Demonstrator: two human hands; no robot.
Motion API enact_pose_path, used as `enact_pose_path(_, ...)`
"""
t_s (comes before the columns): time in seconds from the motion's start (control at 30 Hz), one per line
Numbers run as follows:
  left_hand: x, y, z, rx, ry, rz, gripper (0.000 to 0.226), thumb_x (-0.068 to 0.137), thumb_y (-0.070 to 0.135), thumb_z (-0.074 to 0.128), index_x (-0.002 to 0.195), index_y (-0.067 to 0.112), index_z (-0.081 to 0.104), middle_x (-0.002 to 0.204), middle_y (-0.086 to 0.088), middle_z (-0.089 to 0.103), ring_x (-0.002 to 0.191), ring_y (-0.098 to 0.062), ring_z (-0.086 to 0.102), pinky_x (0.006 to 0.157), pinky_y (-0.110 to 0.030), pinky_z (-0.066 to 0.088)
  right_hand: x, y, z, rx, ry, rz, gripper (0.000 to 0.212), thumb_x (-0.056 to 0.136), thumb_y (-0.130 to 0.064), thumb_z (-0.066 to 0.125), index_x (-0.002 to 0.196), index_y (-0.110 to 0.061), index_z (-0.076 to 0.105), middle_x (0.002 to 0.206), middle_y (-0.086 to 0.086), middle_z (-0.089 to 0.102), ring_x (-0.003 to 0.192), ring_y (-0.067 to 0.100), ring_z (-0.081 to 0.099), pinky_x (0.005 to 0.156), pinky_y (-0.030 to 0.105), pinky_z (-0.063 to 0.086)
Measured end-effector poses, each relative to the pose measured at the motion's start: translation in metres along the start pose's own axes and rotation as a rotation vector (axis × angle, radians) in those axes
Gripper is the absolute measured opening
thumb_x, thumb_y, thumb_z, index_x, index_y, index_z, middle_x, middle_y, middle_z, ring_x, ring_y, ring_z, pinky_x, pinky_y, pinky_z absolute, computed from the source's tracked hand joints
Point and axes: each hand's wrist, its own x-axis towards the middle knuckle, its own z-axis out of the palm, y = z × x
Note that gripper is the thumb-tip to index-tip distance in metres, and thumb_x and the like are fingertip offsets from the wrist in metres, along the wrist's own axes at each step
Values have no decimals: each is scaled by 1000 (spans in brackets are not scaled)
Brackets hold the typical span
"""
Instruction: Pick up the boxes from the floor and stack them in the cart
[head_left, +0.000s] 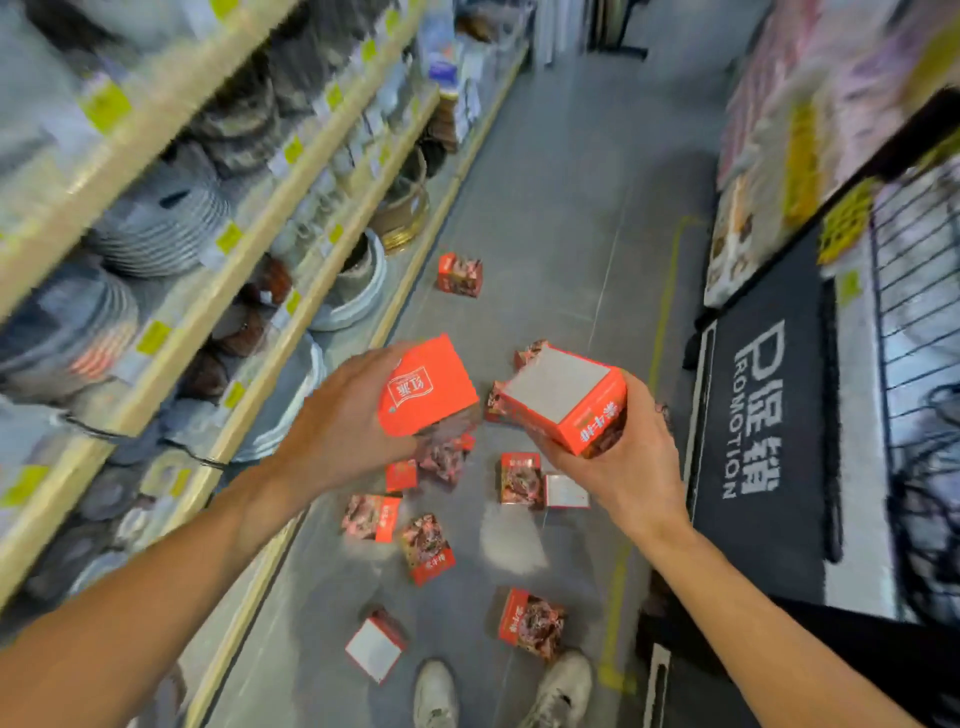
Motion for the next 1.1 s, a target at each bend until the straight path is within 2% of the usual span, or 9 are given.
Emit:
enact_pose_path(0.1, -14, 41, -84, 11, 64, 6, 106, 51, 76, 71, 145, 36, 40, 132, 13, 52, 122, -10, 48, 92, -25, 38, -5, -79, -43, 16, 41, -62, 89, 54, -61, 90, 128, -37, 48, 119, -15, 63, 112, 17, 63, 94, 46, 52)
enact_pose_path(0.2, -34, 76, -155, 29, 142, 31, 109, 51, 79, 66, 146, 35, 40, 140, 9, 51, 128, -15, 46, 101, -29, 37, -16, -146, -82, 1, 90, -149, 88, 56, -52, 91, 130, -33, 48, 120, -12, 63, 113, 17, 62, 94, 47, 52)
enact_pose_path(0.33, -71, 107, -227, -26, 257, 74, 104, 49, 66, 73, 143, 32, 46, 125, 20, 50, 117, -10, 51, 89, -19, 35, -45, -210, -117, 26, 147, -221, 83, 60, -50, 89, 130, -36, 47, 119, -15, 62, 112, 16, 63, 93, 47, 52)
enact_pose_path(0.4, -87, 114, -249, -64, 300, 55, 103, 49, 57, 80, 143, 34, 47, 129, 19, 52, 115, -11, 54, 90, -22, 39, -60, -231, -127, 25, 157, -247, 85, 59, -55, 89, 130, -38, 46, 120, -17, 62, 112, 14, 64, 92, 46, 54)
enact_pose_path(0.5, -109, 119, -270, -168, 362, 76, 104, 44, 61, 80, 141, 38, 49, 128, 12, 60, 110, -13, 60, 91, -37, 50, -80, -257, -141, 42, 173, -275, 86, 57, -60, 88, 129, -39, 47, 119, -18, 64, 112, 11, 64, 92, 44, 54)
enact_pose_path(0.6, -132, 130, -287, -172, 373, 74, 105, 47, 59, 83, 143, 45, 41, 129, 13, 58, 107, -15, 60, 87, -40, 54, -97, -277, -155, 70, 180, -310, 81, 60, -55, 91, 127, -43, 47, 119, -22, 64, 114, 5, 62, 93, 41, 54)
enact_pose_path(0.77, -170, 152, -305, -94, 455, 64, 101, 59, 42, 92, 145, 41, 40, 122, 12, 56, 104, -15, 57, 82, -37, 51, -115, -298, -170, 102, 156, -381, 84, 60, -53, 92, 129, -47, 44, 121, -24, 62, 116, 0, 59, 94, 40, 54)
enact_pose_path(1.0, -221, 176, -316, -38, 513, -89, 107, 54, 66, 78, 148, 46, 30, 130, 13, 52, 110, -16, 55, 89, -44, 52, -124, -319, -178, 205, 43, -482, 78, 58, -61, 88, 121, -59, 42, 120, -23, 62, 113, -3, 59, 94, 33, 53)
enact_pose_path(1.1, -248, 181, -315, 0, 566, -160, 108, 57, 60, 84, 149, 43, 31, 134, 14, 50, 113, -14, 52, 91, -43, 50, -125, -327, -173, 254, -24, -522, 81, 58, -62, 88, 125, -52, 45, 121, -22, 62, 115, 0, 60, 95, 36, 54)
